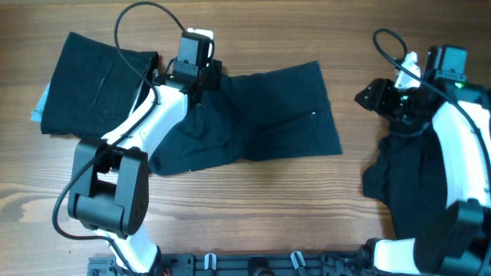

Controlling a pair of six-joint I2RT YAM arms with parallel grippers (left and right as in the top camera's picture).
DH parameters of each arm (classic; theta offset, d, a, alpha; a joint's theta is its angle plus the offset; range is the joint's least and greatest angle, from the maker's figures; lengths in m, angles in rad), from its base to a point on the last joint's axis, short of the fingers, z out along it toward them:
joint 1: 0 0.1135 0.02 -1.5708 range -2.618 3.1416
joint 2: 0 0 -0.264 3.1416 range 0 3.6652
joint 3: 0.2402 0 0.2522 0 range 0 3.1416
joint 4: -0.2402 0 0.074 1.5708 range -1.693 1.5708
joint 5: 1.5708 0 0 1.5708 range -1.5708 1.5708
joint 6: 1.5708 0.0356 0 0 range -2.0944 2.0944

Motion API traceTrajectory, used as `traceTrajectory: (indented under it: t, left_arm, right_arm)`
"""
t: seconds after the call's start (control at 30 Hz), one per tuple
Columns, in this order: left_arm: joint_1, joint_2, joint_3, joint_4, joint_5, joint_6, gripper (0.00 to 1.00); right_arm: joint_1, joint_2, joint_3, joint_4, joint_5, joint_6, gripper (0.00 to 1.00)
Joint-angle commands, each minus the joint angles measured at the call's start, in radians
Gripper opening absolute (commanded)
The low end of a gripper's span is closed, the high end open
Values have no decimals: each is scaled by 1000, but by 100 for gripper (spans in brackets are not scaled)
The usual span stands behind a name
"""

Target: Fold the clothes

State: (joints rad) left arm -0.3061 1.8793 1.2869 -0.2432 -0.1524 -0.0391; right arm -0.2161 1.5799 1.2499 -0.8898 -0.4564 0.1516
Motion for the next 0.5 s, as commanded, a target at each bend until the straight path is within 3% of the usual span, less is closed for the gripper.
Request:
traceTrajectory:
  t: [0.0, 0.37, 0.43, 0.47]
  left_arm:
    - [1, -18, 4, -32, 5, 1, 69]
    - [2, -166, 4, -209, 5, -3, 72]
    - [2, -187, 4, -217, 5, -3, 72]
    - [2, -193, 4, -219, 5, -3, 72]
  right_arm:
    - [66, 130, 1, 45, 48, -3, 63]
    - [187, 423, -2, 77, 166, 5, 63]
    - [192, 440, -20, 69, 165, 6, 57]
    - [195, 443, -41, 71, 164, 6, 50]
